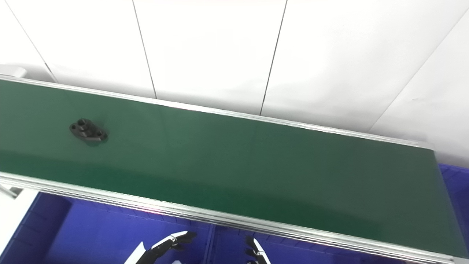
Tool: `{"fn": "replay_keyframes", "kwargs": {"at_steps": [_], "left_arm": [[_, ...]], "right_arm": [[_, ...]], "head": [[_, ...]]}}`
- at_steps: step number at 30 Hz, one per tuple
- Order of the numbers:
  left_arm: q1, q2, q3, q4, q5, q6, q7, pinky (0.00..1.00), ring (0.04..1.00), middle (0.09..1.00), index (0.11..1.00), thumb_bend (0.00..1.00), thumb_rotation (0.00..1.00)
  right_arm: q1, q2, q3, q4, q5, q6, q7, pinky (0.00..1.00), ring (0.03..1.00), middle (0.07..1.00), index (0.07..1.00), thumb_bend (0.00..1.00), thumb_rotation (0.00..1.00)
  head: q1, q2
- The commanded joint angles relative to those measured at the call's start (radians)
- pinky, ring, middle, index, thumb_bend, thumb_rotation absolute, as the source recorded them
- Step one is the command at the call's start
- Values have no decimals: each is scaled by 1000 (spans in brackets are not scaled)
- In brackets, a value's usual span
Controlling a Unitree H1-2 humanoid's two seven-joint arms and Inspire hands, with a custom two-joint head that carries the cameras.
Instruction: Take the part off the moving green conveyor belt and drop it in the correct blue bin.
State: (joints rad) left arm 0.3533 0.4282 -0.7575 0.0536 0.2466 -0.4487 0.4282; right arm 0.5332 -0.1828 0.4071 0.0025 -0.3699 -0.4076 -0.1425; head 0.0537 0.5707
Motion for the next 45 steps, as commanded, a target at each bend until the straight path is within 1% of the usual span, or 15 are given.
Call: {"fn": "replay_keyframes", "kwargs": {"at_steps": [1, 3, 5, 9, 12, 15, 22, 24, 26, 30, 32, 36, 39, 41, 45], "left_arm": [[10, -6, 8, -11, 5, -21, -6, 728, 809, 856, 826, 733, 600], [11, -7, 14, -11, 8, -21, -12, 723, 804, 853, 823, 729, 599], [11, -7, 17, -11, 2, -21, -20, 722, 804, 851, 821, 732, 599], [14, -9, 27, -8, 2, -21, -26, 721, 803, 851, 820, 739, 611], [13, -10, 29, -6, 4, -21, -23, 719, 802, 852, 821, 735, 606], [9, -14, 30, -3, 0, -21, -21, 713, 797, 846, 813, 734, 590], [1, -18, 28, 4, 2, -21, -16, 710, 795, 840, 813, 736, 588], [-4, -19, 24, 10, 5, -21, -11, 710, 795, 840, 813, 740, 595], [-9, -21, 21, 14, 12, -21, -3, 707, 793, 839, 813, 739, 595], [-18, -22, 17, 21, 10, -21, -3, 708, 792, 841, 816, 736, 592], [-19, -23, 19, 20, 4, -21, -11, 712, 796, 845, 819, 736, 592], [-16, -21, 28, 14, 3, -21, -25, 712, 799, 847, 820, 737, 597], [-15, -17, 31, 11, 3, -21, -36, 715, 804, 851, 824, 734, 602], [-13, -15, 35, 5, 0, -21, -44, 716, 806, 853, 826, 736, 604], [-12, -12, 40, 3, -3, -21, -42, 714, 803, 851, 823, 740, 603]], "right_arm": [[-4, -17, 18, -24, 0, -62, -62, 726, 844, 906, 930, 555, 371], [-6, -24, 32, -36, -4, -62, -96, 722, 837, 896, 917, 567, 389], [-5, -26, 37, -47, -3, -62, -112, 722, 842, 900, 921, 571, 414], [-6, -32, 47, -67, -11, -62, -144, 721, 839, 898, 922, 573, 416], [-5, -42, 60, -106, -21, -62, -178, 718, 838, 894, 916, 568, 406], [-5, -42, 62, -164, -18, -62, -190, 689, 816, 877, 904, 579, 414], [-16, -10, 24, -298, -11, -58, -147, 649, 773, 833, 872, 613, 453], [-29, 0, 8, -329, -5, -57, -132, 626, 743, 805, 861, 635, 460], [-46, 13, -13, -369, -3, -47, -111, 607, 720, 788, 856, 629, 451], [-94, 41, -56, -420, 3, -25, -74, 595, 706, 776, 848, 608, 383], [-131, 44, -76, -436, 22, 19, -35, 606, 701, 772, 846, 630, 398], [-214, 33, -117, -491, -2, 167, 77, 620, 730, 807, 854, 651, 521], [-264, 33, -140, -506, -39, 227, 130, 614, 736, 803, 846, 667, 594], [-299, 36, -151, -507, -56, 253, 154, 608, 734, 798, 840, 668, 593], [-363, 44, -166, -514, -82, 304, 199, 618, 732, 796, 836, 649, 542]], "head": [[0, 3], [2, -4], [5, -1], [6, -4], [3, -3], [-5, 2], [-15, 4], [-14, 4], [-13, 4], [-15, 4], [-20, 5], [-48, 14], [-66, 18], [-81, 20], [-120, 27]]}}
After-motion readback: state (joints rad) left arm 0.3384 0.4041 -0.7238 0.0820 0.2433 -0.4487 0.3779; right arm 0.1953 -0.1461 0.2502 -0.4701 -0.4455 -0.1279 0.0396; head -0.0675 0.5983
